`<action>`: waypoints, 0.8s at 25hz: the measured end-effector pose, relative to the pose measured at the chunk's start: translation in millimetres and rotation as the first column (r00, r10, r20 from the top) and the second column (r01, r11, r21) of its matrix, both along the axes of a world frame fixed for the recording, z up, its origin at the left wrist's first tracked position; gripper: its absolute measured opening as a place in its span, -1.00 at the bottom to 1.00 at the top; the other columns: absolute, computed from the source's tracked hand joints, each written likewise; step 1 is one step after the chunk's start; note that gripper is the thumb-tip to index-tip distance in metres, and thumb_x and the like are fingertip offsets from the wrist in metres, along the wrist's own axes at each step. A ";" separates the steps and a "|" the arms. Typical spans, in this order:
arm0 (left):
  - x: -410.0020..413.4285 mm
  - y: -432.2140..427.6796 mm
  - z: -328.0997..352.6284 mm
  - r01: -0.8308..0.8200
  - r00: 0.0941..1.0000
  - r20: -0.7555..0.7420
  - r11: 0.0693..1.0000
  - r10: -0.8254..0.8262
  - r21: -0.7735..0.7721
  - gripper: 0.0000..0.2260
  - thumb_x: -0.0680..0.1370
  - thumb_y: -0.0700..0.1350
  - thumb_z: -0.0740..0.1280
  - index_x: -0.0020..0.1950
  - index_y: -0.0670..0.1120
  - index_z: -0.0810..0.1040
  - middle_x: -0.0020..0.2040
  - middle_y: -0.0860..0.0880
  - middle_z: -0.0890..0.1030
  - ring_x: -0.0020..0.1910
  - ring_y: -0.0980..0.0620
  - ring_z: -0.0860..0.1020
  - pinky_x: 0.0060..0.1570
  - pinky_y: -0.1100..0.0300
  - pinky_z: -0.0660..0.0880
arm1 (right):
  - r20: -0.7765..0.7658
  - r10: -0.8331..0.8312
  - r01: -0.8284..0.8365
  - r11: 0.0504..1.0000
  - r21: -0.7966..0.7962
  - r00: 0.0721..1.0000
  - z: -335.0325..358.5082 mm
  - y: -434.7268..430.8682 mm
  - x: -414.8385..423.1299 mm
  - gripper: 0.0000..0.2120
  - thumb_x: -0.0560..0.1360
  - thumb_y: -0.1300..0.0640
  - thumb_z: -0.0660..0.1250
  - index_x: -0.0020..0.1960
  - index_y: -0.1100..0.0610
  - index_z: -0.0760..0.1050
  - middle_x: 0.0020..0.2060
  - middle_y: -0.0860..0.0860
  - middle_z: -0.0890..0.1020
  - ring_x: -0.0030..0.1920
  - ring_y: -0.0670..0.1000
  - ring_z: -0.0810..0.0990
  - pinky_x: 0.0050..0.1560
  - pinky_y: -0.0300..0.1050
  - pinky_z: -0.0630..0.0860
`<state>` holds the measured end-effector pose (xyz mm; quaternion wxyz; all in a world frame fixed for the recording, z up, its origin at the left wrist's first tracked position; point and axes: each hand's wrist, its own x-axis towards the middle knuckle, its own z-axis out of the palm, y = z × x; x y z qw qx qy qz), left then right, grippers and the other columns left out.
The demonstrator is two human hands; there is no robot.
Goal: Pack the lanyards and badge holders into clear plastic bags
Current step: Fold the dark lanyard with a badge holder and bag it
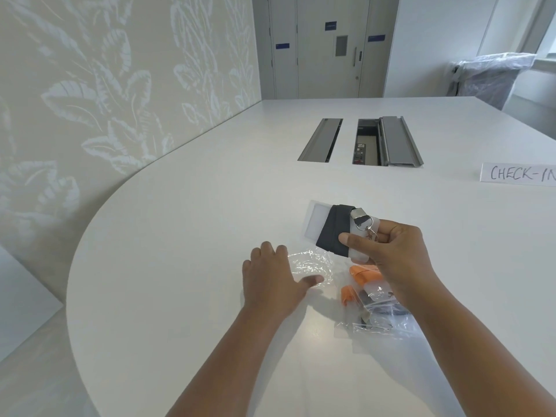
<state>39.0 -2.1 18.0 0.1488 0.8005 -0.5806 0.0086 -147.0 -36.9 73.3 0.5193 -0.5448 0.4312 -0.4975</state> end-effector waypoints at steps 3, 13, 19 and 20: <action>4.5 -1.6 -1.1 0.020 0.998 -0.065 1.000 -0.020 0.005 -0.58 0.53 0.17 0.34 0.30 0.01 0.45 0.18 0.01 0.44 0.23 -0.03 0.40 0.18 0.09 0.31 | 0.018 -0.023 0.023 1.000 -0.003 1.000 2.0 -1.0 -2.0 -0.91 0.33 0.27 0.58 -0.21 0.19 0.68 -0.44 0.01 0.59 -0.33 0.03 0.51 -0.17 -0.01 0.56; 4.2 3.0 9.2 0.047 0.996 -0.075 0.998 -0.050 -0.034 -0.55 0.63 -0.12 0.18 0.53 -0.07 0.27 0.56 -0.08 0.25 0.57 -0.05 0.13 0.52 0.01 -0.04 | 0.014 -0.038 0.038 0.999 0.006 0.999 2.2 -0.4 -2.0 -0.86 0.35 0.28 0.57 -0.28 0.12 0.64 -0.52 -0.09 0.56 -0.42 -0.03 0.50 -0.18 -0.04 0.57; -29.1 -0.1 2.8 0.030 0.996 -0.083 0.999 -0.032 -0.016 -0.64 0.56 0.17 0.28 0.16 -0.09 0.53 0.11 -0.01 0.54 0.18 -0.03 0.46 0.09 0.11 0.43 | 0.017 -0.051 0.051 0.999 0.005 0.999 0.5 -1.3 -1.5 -0.89 0.35 0.28 0.57 -0.25 0.15 0.65 -0.53 -0.08 0.56 -0.43 -0.03 0.49 -0.16 -0.02 0.58; -26.3 -0.9 3.0 0.011 0.997 -0.081 0.999 -0.014 -0.033 -0.72 0.59 0.10 0.26 0.12 -0.08 0.54 0.08 0.00 0.55 0.15 -0.03 0.48 0.04 0.13 0.44 | 0.017 -0.047 0.046 0.999 0.011 0.999 0.2 -1.4 -1.8 -0.88 0.35 0.28 0.57 -0.26 0.14 0.65 -0.53 -0.08 0.55 -0.45 -0.04 0.48 -0.17 -0.03 0.57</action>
